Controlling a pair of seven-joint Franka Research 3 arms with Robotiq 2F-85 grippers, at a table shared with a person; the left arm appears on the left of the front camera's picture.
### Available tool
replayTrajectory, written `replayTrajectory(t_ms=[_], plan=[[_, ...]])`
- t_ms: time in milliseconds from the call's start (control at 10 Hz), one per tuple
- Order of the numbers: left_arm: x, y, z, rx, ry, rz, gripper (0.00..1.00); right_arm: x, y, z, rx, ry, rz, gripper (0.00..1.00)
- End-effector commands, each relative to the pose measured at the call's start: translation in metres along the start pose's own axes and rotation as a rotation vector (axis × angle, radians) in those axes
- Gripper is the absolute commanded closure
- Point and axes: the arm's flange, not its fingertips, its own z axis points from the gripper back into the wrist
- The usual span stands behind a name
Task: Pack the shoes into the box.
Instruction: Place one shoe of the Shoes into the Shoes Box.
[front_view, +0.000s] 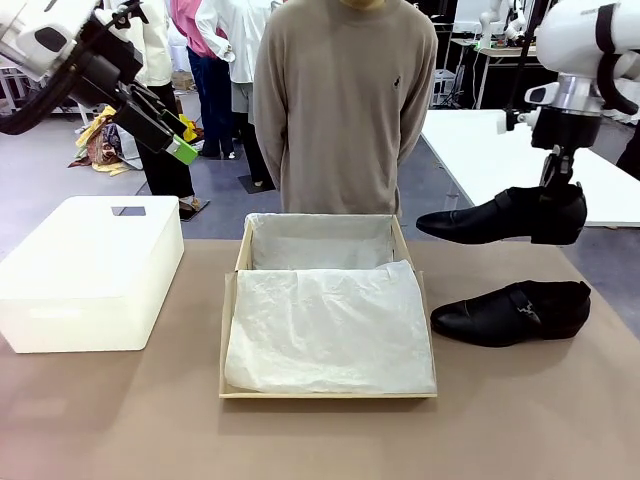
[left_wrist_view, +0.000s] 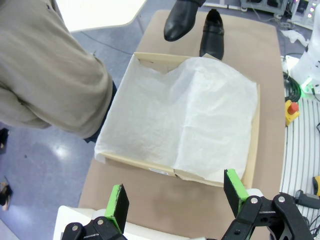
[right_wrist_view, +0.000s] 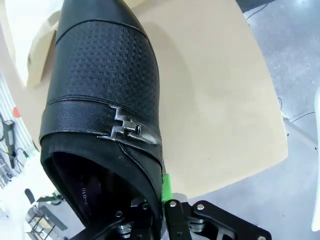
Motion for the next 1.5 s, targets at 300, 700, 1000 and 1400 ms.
replayTrajectory(t_ms=[300,700,1000,1400], plan=[[-0.004,-0.001,0.0,-0.016,-0.024,-0.015,0.0,0.073,0.049,0.011,-0.035,0.09,0.014,1.0],[-0.004,-0.001,0.0,-0.016,-0.024,-0.015,0.0,0.13,0.073,0.011,-0.013,0.058,0.093,1.0],[-0.004,-0.001,0.0,-0.016,-0.024,-0.015,0.0,0.142,0.074,0.007,-0.004,0.039,0.098,1.0],[-0.004,-0.001,0.0,-0.016,-0.024,-0.015,0.0,0.138,0.077,-0.001,-0.017,0.052,0.132,1.0]])
